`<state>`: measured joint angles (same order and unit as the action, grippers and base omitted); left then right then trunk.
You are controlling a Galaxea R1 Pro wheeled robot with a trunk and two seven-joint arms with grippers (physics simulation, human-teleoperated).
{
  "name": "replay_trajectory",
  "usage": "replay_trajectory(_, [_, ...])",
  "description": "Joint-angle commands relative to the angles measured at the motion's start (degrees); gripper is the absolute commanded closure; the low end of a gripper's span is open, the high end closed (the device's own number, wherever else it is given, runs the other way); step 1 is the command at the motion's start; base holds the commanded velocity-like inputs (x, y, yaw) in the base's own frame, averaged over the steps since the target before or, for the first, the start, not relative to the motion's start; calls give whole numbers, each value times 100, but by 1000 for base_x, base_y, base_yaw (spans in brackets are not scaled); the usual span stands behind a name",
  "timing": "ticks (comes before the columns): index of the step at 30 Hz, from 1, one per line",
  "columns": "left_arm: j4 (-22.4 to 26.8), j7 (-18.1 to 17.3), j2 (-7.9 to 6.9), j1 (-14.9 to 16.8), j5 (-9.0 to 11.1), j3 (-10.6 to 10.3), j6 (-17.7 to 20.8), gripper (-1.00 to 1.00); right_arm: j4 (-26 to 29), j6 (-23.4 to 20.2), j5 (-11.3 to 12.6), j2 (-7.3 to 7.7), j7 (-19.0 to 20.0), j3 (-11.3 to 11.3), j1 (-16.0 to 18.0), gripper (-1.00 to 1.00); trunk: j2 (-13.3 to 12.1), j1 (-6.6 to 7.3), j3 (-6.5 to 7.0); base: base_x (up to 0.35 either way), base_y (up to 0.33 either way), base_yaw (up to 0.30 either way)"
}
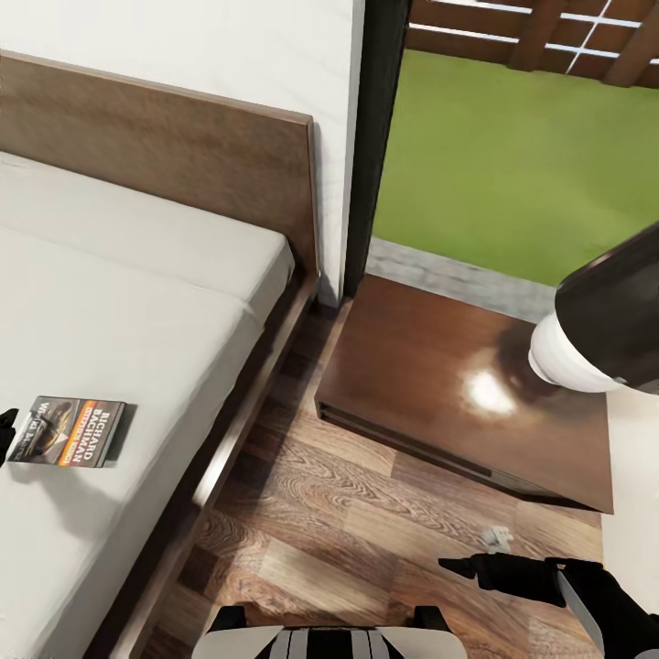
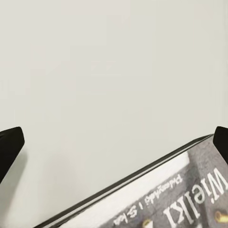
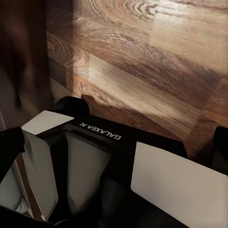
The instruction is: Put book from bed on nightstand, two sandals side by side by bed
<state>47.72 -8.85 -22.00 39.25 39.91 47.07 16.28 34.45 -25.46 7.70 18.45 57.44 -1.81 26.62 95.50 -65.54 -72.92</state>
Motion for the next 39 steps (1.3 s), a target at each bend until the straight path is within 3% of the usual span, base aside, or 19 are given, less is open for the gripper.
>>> replay_trajectory(1, [3, -20, 2, 5, 43, 22, 51, -100, 0, -48, 34, 1, 7, -4, 1, -100, 1, 0, -2, 0, 0, 0])
replay_trajectory(39, [1, -20, 3, 4, 43, 14, 51, -100, 0, -48, 30, 1, 13, -4, 2, -100, 1, 0, 15, 0, 0, -69])
